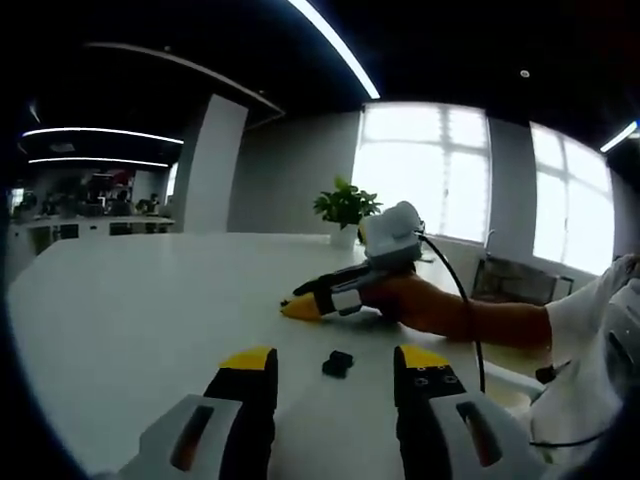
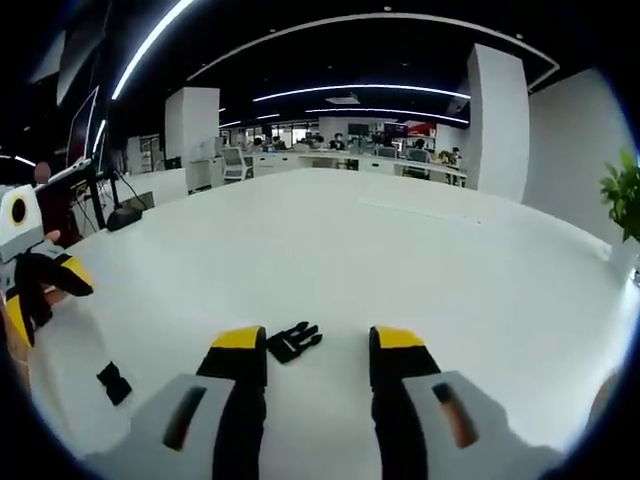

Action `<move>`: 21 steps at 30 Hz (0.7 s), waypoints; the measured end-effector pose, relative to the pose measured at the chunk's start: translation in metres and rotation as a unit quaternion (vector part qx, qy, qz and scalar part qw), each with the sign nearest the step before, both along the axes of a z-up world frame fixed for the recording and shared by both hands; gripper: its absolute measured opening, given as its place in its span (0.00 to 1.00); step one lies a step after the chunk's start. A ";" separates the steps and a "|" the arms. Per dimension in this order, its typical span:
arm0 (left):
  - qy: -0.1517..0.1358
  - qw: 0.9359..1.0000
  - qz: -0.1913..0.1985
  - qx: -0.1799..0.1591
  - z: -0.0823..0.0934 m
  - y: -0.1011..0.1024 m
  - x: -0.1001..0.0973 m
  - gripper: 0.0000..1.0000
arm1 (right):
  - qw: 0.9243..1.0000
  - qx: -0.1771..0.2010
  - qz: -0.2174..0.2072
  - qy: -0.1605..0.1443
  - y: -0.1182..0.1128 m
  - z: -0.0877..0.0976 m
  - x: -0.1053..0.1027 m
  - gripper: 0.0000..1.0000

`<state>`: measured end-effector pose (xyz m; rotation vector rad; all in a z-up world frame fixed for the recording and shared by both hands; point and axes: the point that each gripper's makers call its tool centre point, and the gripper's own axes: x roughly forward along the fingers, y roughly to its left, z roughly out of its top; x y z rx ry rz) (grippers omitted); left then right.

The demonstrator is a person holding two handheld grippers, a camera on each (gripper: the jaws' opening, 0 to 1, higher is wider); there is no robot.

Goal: Snap the two parts of the plastic buckle together until the buckle closes and remains connected.

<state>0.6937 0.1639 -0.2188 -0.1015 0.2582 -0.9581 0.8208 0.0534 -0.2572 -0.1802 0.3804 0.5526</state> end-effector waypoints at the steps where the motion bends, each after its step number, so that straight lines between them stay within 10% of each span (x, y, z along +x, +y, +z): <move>1: 0.000 1.000 0.000 0.000 0.000 0.000 0.000 0.47 | 1.000 -0.001 0.002 -0.001 0.000 0.000 0.004 0.37; 21: 0.004 1.000 -0.003 0.001 -0.001 -0.002 -0.001 0.47 | 0.999 0.011 0.027 -0.021 0.002 0.009 0.017 0.09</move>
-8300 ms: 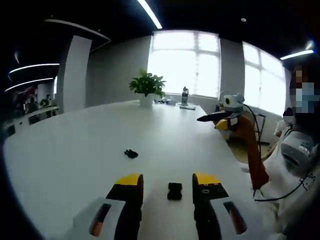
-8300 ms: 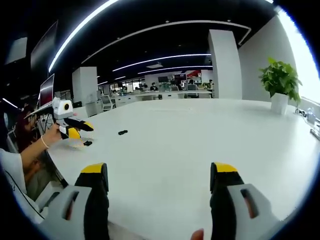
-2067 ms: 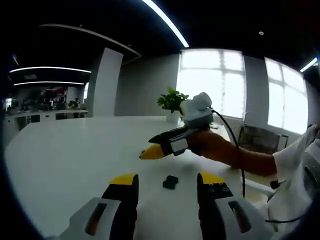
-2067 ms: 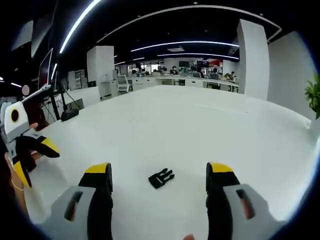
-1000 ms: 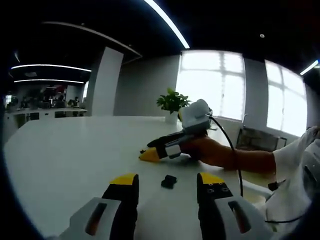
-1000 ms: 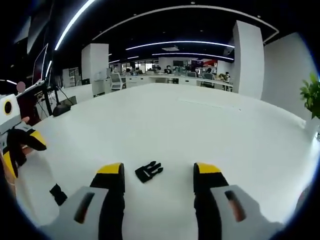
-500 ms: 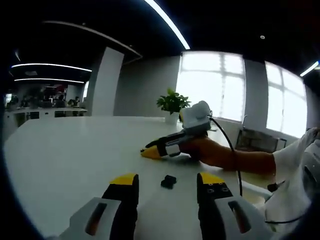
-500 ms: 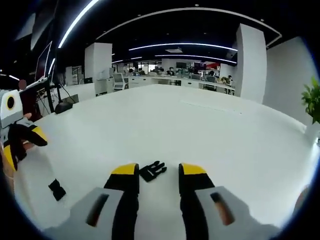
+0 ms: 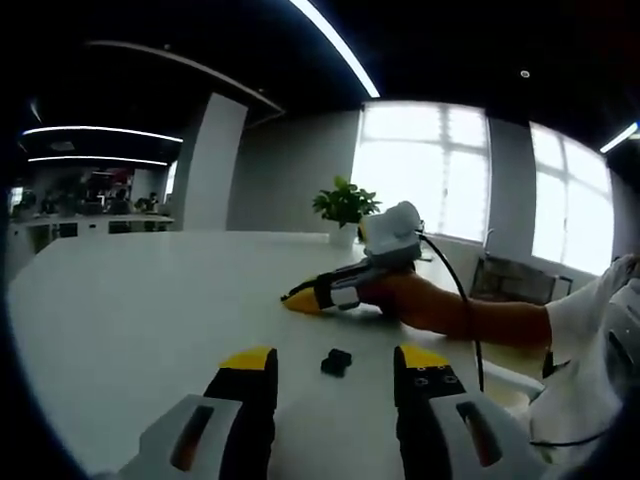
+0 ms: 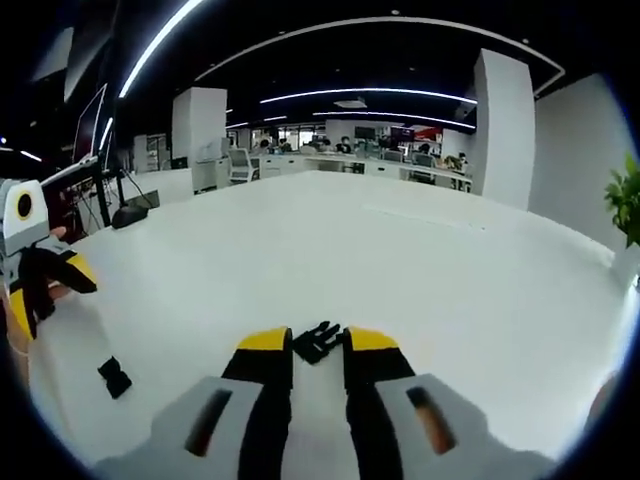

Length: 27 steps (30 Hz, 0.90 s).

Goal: Snap the two parts of the plastic buckle together until the buckle closes and remains connected.

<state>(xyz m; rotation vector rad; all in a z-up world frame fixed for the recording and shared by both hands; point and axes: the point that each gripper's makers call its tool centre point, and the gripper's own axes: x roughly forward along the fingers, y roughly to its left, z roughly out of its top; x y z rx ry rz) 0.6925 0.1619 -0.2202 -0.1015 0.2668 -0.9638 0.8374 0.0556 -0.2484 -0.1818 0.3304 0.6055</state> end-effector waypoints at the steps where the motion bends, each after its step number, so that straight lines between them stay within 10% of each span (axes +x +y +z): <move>1: 0.000 1.000 0.000 0.001 0.000 0.000 0.000 0.47 | 1.000 0.021 0.008 -0.012 0.003 0.007 0.000 0.05; 19: 0.002 1.000 0.003 0.000 0.000 0.001 0.001 0.47 | 0.998 0.057 -0.009 -0.019 -0.008 0.018 0.006 0.03; 27: 0.003 1.000 0.003 -0.001 0.000 0.002 0.001 0.47 | 0.998 0.032 -0.052 -0.001 -0.018 0.010 0.009 0.26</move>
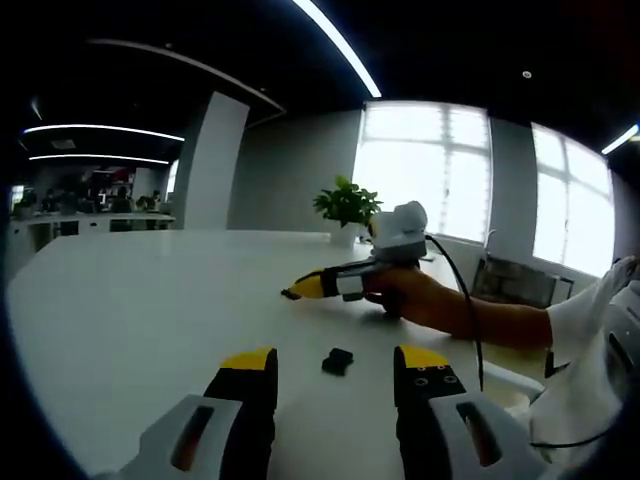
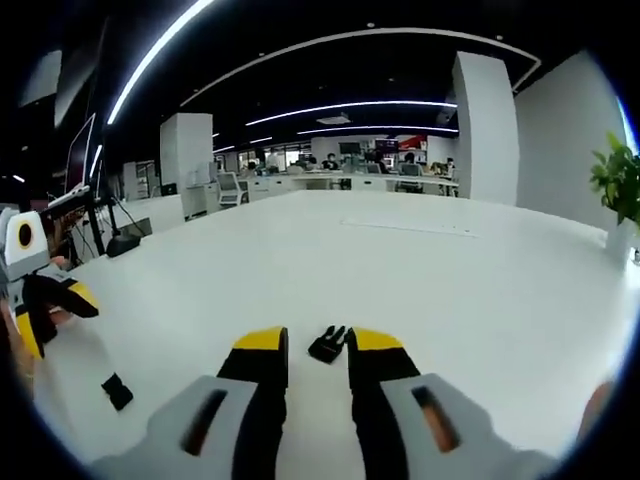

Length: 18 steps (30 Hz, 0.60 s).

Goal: Snap the two parts of the plastic buckle together until the buckle closes and remains connected.

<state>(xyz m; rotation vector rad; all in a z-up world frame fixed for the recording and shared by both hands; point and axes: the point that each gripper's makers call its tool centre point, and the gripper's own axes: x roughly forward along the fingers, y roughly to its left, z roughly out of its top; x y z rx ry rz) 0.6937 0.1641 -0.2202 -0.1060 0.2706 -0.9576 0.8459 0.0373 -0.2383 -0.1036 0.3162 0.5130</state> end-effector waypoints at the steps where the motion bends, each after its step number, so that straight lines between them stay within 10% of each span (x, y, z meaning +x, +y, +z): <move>1: 0.000 1.000 0.000 0.000 0.000 0.000 0.000 0.47 | 1.000 -0.002 -0.002 0.001 0.000 -0.001 0.000 0.29; 11: 0.001 1.000 0.001 -0.001 0.000 0.001 0.001 0.46 | 0.998 -0.036 -0.035 0.032 -0.007 -0.013 -0.002 0.57; 18: 0.002 1.000 0.003 -0.004 0.001 0.002 0.001 0.46 | 0.998 -0.036 -0.035 0.029 -0.006 -0.014 -0.001 0.54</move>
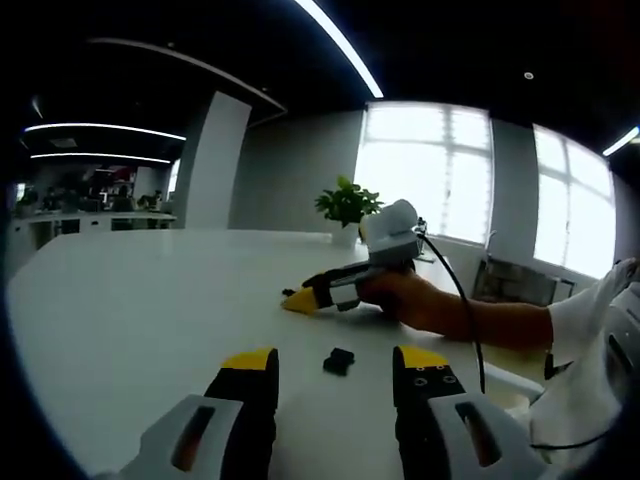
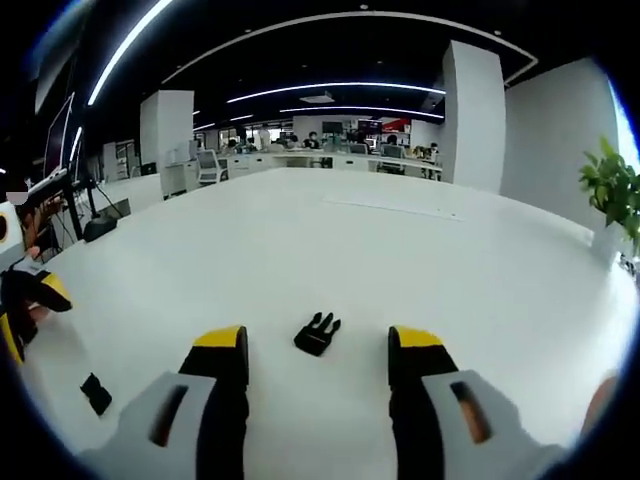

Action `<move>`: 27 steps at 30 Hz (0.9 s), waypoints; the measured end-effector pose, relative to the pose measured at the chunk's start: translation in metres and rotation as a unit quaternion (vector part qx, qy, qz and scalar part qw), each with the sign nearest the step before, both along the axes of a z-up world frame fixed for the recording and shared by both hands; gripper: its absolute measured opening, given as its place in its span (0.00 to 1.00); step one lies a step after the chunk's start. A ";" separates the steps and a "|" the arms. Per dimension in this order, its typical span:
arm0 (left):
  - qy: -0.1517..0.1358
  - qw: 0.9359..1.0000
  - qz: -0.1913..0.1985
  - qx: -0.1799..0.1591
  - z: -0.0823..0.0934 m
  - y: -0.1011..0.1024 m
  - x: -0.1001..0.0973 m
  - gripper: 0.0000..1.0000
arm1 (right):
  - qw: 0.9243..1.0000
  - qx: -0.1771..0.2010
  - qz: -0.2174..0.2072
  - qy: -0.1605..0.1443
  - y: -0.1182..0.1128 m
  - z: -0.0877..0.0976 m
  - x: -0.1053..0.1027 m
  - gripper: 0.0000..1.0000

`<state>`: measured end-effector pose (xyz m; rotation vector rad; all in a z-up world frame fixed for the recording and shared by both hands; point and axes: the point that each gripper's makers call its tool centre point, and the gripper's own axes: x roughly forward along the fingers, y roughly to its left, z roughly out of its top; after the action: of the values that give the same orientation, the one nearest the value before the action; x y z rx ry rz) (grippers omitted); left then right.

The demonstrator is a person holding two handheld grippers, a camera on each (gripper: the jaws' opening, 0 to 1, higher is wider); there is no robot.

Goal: Snap the two parts of the plastic buckle together until the buckle closes and remains connected.

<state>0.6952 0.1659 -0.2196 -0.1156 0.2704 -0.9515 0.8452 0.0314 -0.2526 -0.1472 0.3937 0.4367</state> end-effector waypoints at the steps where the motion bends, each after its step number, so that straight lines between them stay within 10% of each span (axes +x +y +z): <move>1: 0.000 1.000 0.000 -0.001 0.000 0.000 0.000 0.46 | 1.000 0.001 0.005 -0.002 0.001 0.000 -0.001 0.48; 18: 0.002 1.000 0.002 0.000 -0.001 0.000 -0.001 0.45 | 1.000 0.008 0.024 -0.008 0.001 0.000 0.011 0.13; 27: 0.002 1.000 0.004 -0.004 0.000 0.001 0.001 0.45 | 0.999 0.021 0.028 -0.003 0.001 0.001 0.010 0.13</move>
<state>0.6957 0.1672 -0.2201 -0.1247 0.2698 -0.9452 0.8548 0.0328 -0.2517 -0.1199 0.3743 0.4982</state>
